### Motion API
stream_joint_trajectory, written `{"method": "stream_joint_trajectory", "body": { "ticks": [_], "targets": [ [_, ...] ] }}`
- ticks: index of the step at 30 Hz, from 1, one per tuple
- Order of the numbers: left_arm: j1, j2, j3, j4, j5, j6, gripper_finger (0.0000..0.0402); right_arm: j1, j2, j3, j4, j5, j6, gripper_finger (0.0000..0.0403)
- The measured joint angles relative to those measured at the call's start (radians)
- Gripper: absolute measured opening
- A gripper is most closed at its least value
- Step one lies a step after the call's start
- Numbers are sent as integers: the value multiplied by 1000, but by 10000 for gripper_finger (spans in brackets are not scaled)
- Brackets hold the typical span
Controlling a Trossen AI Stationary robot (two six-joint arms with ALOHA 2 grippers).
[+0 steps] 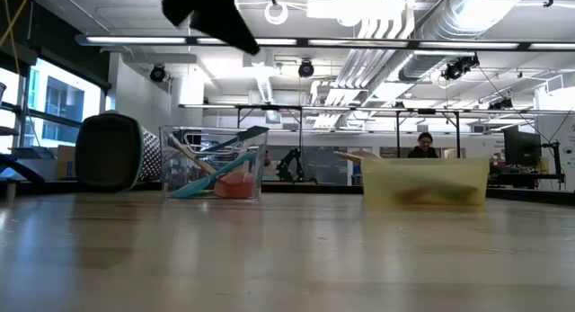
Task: Pick & Place Kitchen Items
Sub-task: Return to Home Position
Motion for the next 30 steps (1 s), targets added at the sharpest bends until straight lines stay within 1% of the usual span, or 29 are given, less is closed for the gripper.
{"method": "stream_joint_trajectory", "body": {
  "ticks": [2, 4, 5, 9, 11, 15, 18, 20, 22, 24, 26, 28, 30],
  "targets": [
    [-37, -10, 0, 26, -13, 2, 1, 36, -30, 0, -1, 43, -42, 3],
    [-74, -35, 3, 43, -38, 58, 1, 68, -80, 0, -3, 75, -88, 3],
    [-91, -47, 15, 27, -51, 78, 1, 82, -109, 0, -7, 85, -119, 3],
    [-160, -110, 66, -22, -108, 82, 1, 103, -236, 0, -50, 78, -270, 3],
    [-194, -146, 90, -37, -138, 82, 1, 103, -305, 0, -107, 74, -292, 3],
    [-257, -218, 99, -90, -229, 78, 1, 90, -445, -11, -322, 32, -312, 3],
    [-285, -262, 98, -222, -307, -18, 0, 69, -579, -97, -337, -1, -302, 3],
    [-294, -287, 97, -374, -312, -153, 0, 48, -687, -187, -268, -46, -301, 3],
    [-286, -311, 98, -536, -270, -323, 0, 21, -795, -301, -145, -114, -318, 3],
    [-278, -319, 97, -678, -224, -500, 0, -8, -894, -432, 10, -216, -381, 3],
    [-264, -317, 97, -801, -202, -644, 0, -41, -987, -572, 159, -328, -472, 3],
    [-266, -316, 77, -860, -203, -729, 0, -86, -1077, -703, 286, -419, -528, 3],
    [-266, -325, 26, -856, -196, -754, 0, -139, -1166, -821, 392, -484, -539, 3]
  ]
}}
